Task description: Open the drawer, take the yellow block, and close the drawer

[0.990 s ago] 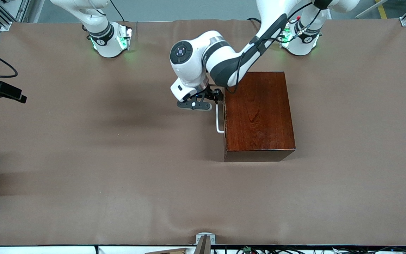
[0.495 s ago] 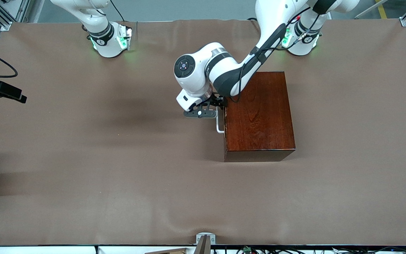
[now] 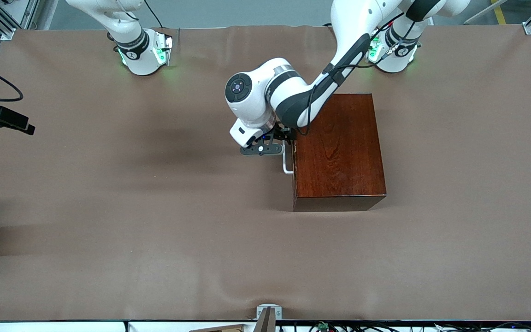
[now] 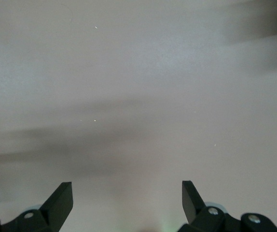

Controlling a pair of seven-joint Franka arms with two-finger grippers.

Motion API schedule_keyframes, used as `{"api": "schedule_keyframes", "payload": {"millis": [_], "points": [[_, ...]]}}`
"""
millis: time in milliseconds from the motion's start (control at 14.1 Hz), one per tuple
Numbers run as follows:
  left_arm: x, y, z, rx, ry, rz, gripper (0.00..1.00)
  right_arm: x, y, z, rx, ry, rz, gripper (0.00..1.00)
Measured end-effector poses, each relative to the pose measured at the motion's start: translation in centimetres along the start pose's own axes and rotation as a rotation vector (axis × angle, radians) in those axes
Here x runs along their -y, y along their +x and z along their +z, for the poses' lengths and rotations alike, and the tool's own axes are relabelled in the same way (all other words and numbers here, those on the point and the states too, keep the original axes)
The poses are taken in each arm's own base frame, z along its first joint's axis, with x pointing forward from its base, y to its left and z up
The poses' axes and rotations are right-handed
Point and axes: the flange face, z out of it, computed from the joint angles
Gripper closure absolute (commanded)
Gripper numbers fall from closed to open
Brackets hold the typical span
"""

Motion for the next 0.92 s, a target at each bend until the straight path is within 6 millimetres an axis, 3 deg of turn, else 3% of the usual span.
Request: {"api": "schedule_keyframes", "payload": {"millis": [424,920], "points": [[-1.1,0.1,2.6,0.011,-0.005,-0.003,0.0,0.0,0.0,0.0,0.0,0.0,0.0,0.0],[-1.9,0.0,1.2,-0.019,-0.044,-0.016,0.0,0.0,0.0,0.0,0.0,0.0,0.0,0.0]]}}
